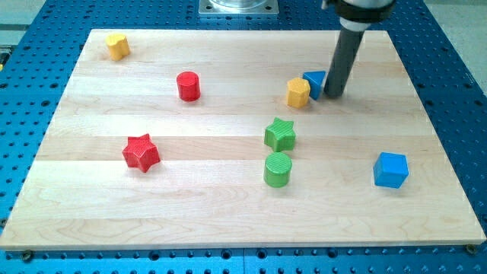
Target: Move the triangle to the top center
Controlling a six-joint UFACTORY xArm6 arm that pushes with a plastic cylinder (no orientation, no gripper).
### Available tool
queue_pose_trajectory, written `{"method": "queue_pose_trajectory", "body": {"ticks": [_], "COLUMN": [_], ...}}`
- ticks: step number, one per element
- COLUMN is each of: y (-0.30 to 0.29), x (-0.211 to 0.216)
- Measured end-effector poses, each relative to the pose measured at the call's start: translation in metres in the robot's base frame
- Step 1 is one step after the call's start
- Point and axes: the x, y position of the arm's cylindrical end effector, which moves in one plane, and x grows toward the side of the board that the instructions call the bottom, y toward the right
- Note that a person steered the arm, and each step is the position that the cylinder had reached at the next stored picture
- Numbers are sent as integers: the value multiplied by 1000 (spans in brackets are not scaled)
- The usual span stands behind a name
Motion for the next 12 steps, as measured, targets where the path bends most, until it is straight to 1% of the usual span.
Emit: {"method": "queue_pose_trajectory", "body": {"ticks": [1,2,3,4,5,6,7,8,9,10,11,12], "y": [2,2,6,-5,-53,-22,33,-11,-41,-41,-41,-63], "x": [37,65,52,-19,-83,-56,-36,-24,-14,-14,2,12]}}
